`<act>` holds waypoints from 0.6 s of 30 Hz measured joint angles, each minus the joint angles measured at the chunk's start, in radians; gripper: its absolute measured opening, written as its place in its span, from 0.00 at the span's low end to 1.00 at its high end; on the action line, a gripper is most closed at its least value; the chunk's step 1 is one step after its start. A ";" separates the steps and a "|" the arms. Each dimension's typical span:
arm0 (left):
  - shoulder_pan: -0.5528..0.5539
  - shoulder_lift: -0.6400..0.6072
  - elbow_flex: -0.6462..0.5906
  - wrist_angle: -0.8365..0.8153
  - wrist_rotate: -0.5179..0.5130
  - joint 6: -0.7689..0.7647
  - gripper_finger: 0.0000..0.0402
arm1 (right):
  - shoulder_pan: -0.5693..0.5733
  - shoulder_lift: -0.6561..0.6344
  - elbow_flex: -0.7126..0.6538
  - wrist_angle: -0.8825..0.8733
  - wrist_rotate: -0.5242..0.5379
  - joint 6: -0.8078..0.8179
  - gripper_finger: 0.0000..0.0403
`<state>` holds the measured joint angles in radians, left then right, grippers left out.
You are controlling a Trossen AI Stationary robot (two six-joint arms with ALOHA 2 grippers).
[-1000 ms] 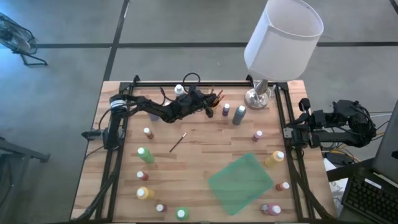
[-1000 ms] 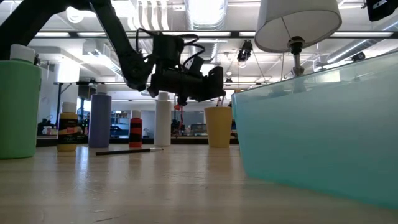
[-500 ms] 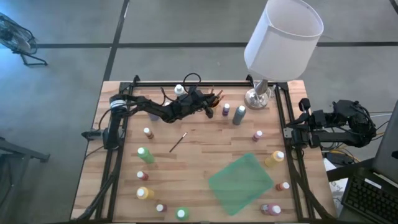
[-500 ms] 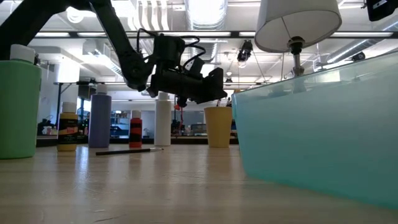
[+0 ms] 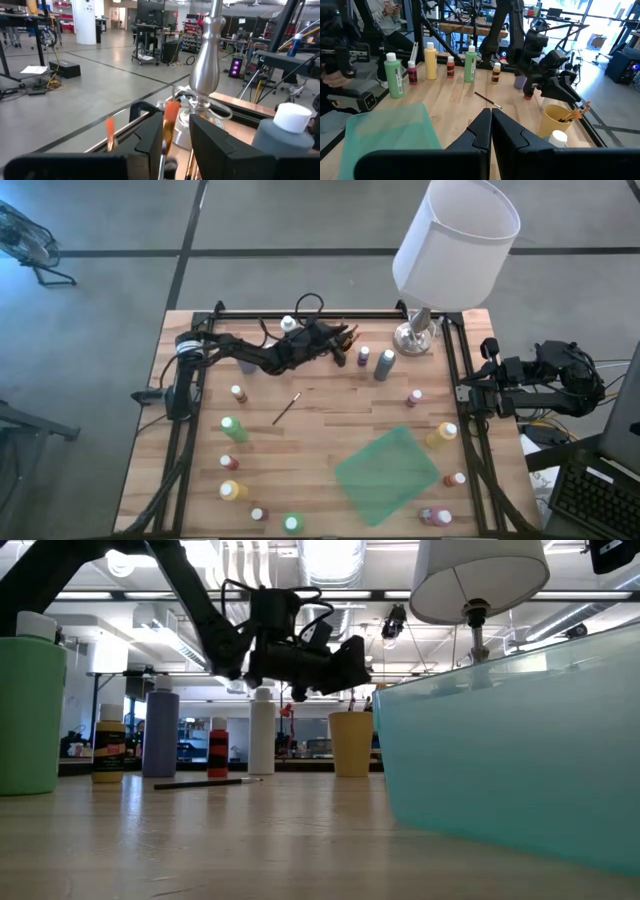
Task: Pick & Place Paint Supplies
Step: Put the silver paintbrush into the yellow cup
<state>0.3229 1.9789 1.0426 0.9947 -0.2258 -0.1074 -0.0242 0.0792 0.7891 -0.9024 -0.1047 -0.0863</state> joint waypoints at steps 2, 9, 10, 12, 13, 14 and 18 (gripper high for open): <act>0.000 0.000 0.007 0.000 0.001 0.000 0.26 | 0.000 0.000 0.000 0.000 0.000 0.000 0.02; -0.001 -0.001 0.036 0.011 0.003 -0.032 0.26 | 0.000 0.000 0.000 0.000 0.000 0.000 0.02; -0.002 -0.001 0.036 0.011 0.008 -0.060 0.26 | 0.000 0.000 0.000 0.000 0.000 0.000 0.02; -0.002 -0.001 0.041 0.011 0.034 -0.099 0.26 | 0.000 0.000 0.000 0.000 0.000 0.000 0.02; -0.002 -0.001 0.045 0.012 0.051 -0.100 0.26 | 0.000 0.000 0.000 0.000 0.000 0.000 0.02; -0.002 -0.002 0.048 0.016 0.073 -0.099 0.26 | 0.000 0.000 0.000 0.000 0.000 0.000 0.02; -0.002 -0.006 0.067 0.017 0.170 -0.067 0.26 | 0.000 0.000 0.000 0.000 0.000 0.000 0.02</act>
<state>0.3210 1.9728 1.1097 1.0116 -0.0563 -0.1748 -0.0242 0.0795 0.7891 -0.9024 -0.1047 -0.0860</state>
